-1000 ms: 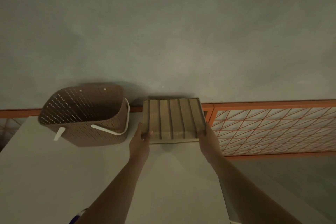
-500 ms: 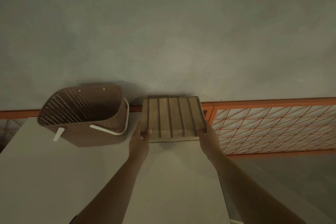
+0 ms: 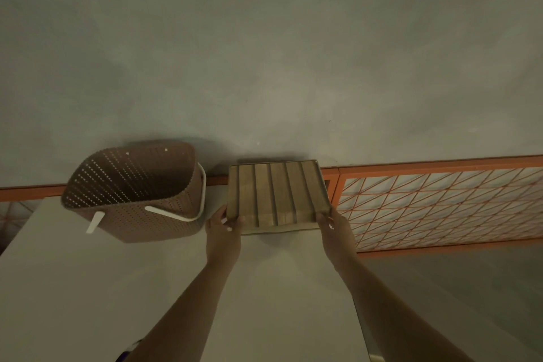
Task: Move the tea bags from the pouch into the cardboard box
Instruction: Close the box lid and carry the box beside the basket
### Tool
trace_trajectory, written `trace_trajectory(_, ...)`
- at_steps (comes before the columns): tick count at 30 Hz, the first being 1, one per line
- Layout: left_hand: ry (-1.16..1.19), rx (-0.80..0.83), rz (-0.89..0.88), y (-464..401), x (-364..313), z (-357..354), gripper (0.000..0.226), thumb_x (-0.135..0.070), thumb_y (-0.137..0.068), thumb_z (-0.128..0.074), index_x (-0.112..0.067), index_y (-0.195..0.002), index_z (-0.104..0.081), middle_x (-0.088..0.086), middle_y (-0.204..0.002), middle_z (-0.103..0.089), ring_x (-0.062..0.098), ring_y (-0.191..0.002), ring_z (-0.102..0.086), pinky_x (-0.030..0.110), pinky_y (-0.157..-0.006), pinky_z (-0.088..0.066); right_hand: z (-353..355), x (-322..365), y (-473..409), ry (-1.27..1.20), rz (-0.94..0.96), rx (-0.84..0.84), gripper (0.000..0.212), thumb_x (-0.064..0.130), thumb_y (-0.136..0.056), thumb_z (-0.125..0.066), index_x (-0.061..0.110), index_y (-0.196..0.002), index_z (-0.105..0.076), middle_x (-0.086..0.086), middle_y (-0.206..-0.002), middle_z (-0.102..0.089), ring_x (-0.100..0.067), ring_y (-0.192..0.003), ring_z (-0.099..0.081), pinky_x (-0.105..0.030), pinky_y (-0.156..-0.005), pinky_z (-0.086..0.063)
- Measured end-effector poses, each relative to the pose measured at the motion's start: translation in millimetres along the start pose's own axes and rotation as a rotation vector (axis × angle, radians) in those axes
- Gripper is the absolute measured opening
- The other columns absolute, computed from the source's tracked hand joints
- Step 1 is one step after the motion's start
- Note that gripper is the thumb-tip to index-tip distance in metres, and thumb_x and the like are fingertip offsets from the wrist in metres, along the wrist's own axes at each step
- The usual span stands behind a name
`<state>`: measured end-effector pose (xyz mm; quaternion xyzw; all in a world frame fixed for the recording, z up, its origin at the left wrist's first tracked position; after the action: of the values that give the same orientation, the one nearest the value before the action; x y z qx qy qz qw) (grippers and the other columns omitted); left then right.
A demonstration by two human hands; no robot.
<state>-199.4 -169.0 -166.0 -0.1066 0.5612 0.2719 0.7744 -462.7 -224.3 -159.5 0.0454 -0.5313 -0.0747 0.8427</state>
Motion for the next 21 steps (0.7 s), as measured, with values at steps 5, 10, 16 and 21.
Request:
trace_trajectory(5,0.007,-0.009,-0.005,-1,1,0,0.056,-0.025,-0.093,-0.071,-0.015,-0.143,-0.050,0.008,-0.135,-0.054,0.017,-0.104,-0.064,0.043,-0.093,-0.054,0,2,1,-0.054,-0.020,-0.004,0.039,0.033,-0.100,-0.048,0.019,-0.136,-0.051,-0.004,-0.128,-0.055,-0.022,-0.117,-0.053,-0.034,-0.089,-0.044)
trace_trajectory(10,0.053,-0.004,0.050,-3,6,-1,0.054,-0.021,-0.092,-0.071,-0.011,-0.142,-0.050,0.012,-0.134,-0.052,0.025,-0.108,-0.063,0.043,-0.096,-0.052,0,4,3,-0.075,-0.035,-0.021,0.035,0.033,-0.101,-0.047,0.017,-0.131,-0.054,-0.004,-0.125,-0.053,-0.021,-0.113,-0.053,-0.035,-0.089,-0.044)
trace_trajectory(16,0.060,0.051,0.038,3,-3,2,0.047,-0.022,-0.093,-0.068,-0.010,-0.136,-0.055,0.009,-0.129,-0.057,0.026,-0.119,-0.059,0.032,-0.091,-0.044,0,1,3,-0.041,-0.011,0.041,0.039,0.039,-0.100,-0.045,0.025,-0.136,-0.051,-0.003,-0.128,-0.057,-0.023,-0.119,-0.053,-0.041,-0.095,-0.047)
trace_trajectory(21,-0.035,0.067,0.086,15,-11,7,0.066,-0.027,-0.101,-0.060,-0.010,-0.157,-0.030,0.014,-0.159,-0.037,0.031,-0.142,-0.042,0.044,-0.115,-0.036,7,12,16,0.035,0.017,0.054,0.050,0.041,-0.100,-0.045,0.026,-0.147,-0.039,-0.003,-0.142,-0.049,-0.025,-0.131,-0.045,-0.045,-0.105,-0.042)
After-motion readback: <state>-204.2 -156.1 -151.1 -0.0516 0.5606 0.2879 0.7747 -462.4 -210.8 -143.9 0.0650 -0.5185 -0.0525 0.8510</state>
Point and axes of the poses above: each hand's wrist, its own y-axis away from the middle knuckle, its own z-axis out of the back of the hand, x = y × z, the point moved 5 cm from there along -y, towards the middle knuckle
